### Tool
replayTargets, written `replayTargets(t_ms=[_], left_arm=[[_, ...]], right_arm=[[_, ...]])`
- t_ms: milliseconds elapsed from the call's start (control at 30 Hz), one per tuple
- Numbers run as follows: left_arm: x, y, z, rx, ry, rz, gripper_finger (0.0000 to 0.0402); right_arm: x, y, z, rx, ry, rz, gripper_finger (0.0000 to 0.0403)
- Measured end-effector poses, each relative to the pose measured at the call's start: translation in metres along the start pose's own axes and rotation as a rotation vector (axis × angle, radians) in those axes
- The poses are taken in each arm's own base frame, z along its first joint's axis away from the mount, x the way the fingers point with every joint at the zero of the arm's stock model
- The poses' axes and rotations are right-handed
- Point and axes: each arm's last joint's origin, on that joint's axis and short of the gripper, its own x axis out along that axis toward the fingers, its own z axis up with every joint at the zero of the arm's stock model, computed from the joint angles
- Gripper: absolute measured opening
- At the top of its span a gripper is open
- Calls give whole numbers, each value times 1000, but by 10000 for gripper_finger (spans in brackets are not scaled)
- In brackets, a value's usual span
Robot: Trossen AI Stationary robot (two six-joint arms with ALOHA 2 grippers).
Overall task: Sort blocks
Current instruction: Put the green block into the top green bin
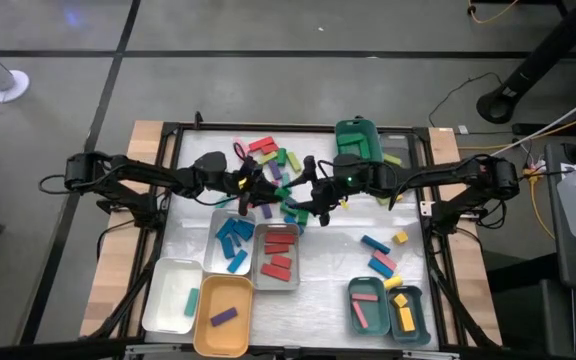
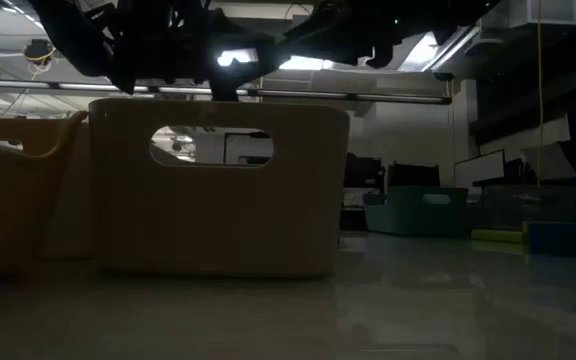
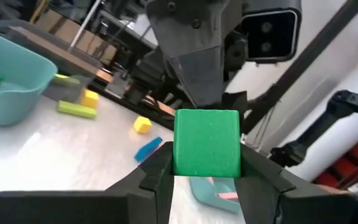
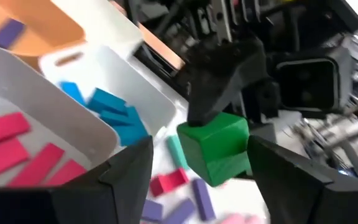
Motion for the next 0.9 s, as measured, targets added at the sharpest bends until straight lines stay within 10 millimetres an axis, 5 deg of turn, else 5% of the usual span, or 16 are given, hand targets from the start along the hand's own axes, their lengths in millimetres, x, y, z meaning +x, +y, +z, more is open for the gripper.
replayTargets(t_ms=[900], left_arm=[[5,-14,-9,35,32,-54,124]], right_arm=[[4,-8,14,-3,-127,83,262]])
